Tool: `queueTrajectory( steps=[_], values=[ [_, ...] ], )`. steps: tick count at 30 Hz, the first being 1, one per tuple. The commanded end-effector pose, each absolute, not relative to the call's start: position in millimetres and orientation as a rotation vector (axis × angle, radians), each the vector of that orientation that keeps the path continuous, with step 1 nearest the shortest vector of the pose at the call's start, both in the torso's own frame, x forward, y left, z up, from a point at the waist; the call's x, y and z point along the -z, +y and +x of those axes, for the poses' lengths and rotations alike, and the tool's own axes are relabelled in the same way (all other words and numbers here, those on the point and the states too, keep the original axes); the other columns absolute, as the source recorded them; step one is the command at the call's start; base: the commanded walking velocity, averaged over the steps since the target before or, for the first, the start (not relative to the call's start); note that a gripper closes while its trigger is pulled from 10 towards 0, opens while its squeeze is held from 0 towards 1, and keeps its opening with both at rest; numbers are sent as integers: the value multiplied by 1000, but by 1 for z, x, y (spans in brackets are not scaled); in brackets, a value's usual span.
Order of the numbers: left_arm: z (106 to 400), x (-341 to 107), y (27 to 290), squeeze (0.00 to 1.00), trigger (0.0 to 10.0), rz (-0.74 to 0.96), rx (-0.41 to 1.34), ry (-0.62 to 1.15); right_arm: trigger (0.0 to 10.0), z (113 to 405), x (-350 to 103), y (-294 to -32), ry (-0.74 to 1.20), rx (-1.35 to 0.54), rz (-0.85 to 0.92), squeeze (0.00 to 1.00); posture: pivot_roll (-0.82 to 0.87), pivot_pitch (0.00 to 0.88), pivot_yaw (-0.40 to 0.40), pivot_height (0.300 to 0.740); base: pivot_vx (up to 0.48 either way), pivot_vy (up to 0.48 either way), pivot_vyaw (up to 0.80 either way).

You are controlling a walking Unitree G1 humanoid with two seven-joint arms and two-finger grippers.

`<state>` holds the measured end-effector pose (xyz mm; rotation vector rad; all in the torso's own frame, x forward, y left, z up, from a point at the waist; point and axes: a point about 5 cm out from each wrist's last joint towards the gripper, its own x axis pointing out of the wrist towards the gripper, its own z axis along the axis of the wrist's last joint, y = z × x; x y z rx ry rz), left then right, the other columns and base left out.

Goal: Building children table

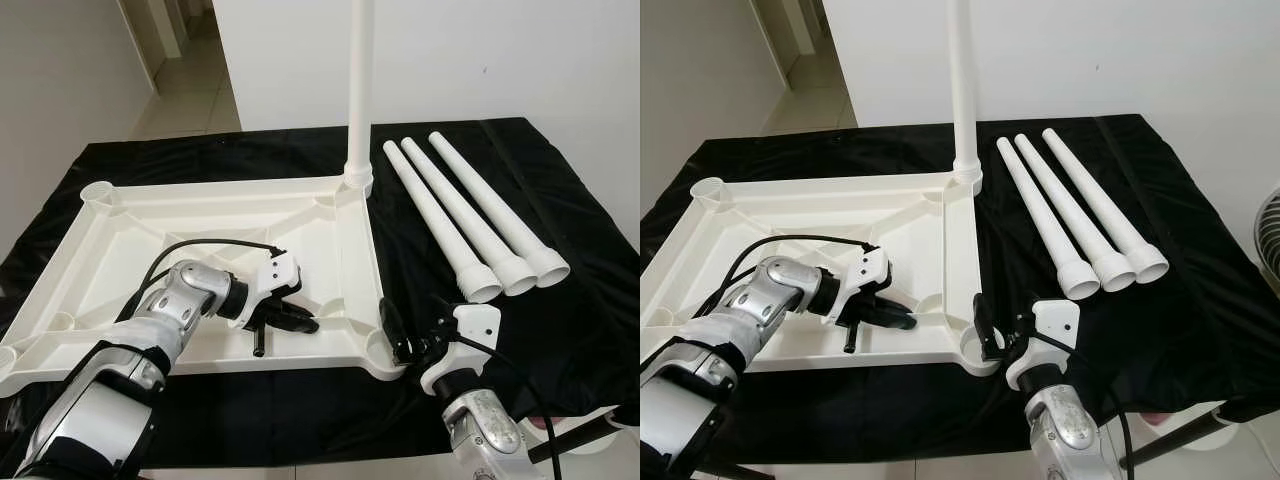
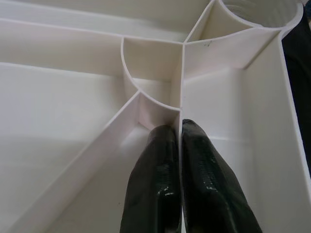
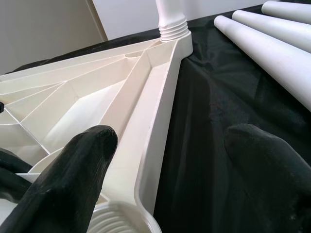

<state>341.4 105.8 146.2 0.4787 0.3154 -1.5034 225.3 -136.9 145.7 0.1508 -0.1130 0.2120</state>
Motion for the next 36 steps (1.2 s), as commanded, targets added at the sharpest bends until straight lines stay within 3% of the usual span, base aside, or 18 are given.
queueTrajectory(
  steps=[1,6,7,8,16,17,18,19,28,29,30,36],
  values=[
    [363,-147,122,1000,10000,440,1012,203,10000,225,-145,-136,-107,-220,153,0,-47,123,107,740,0,0,0],
    [352,-142,121,1000,10000,442,1093,203,10000,224,-144,-136,-104,-230,143,0,-46,124,104,740,0,0,0],
    [347,-142,119,710,10000,448,1124,200,10000,225,-144,-136,-105,-233,141,0,-46,124,101,740,0,0,0],
    [343,-142,118,0,10000,438,1161,198,10000,226,-145,-136,-105,-234,139,0,-46,124,101,740,0,0,0],
    [323,-149,111,0,10000,426,1316,146,10000,237,-152,-141,-140,-253,112,0,-43,115,88,740,0,0,0],
    [321,-149,111,0,10000,425,1303,141,10000,240,-153,-143,-148,-252,107,843,-42,115,87,740,0,0,0],
    [321,-149,111,0,10000,425,1303,141,10000,240,-153,-143,-148,-252,107,843,-42,115,87,740,0,0,0],
    [319,-150,111,0,10000,409,1294,137,10000,243,-155,-144,-156,-256,113,1000,-42,115,86,740,0,0,0],
    [308,-159,109,0,10000,300,1289,114,10000,258,-168,-154,-208,-217,87,1000,-40,111,81,740,0,0,0],
    [305,-159,107,0,10000,288,1299,114,10000,262,-171,-157,-217,-203,83,322,-41,108,78,740,0,0,0],
    [301,-159,105,0,10000,270,1310,109,10000,268,-174,-160,-229,-182,72,0,-42,103,75,740,0,0,0],
    [289,-154,94,0,10000,227,1305,86,10000,287,-182,-170,-232,-98,40,0,-49,89,74,740,0,0,0]
  ],
)
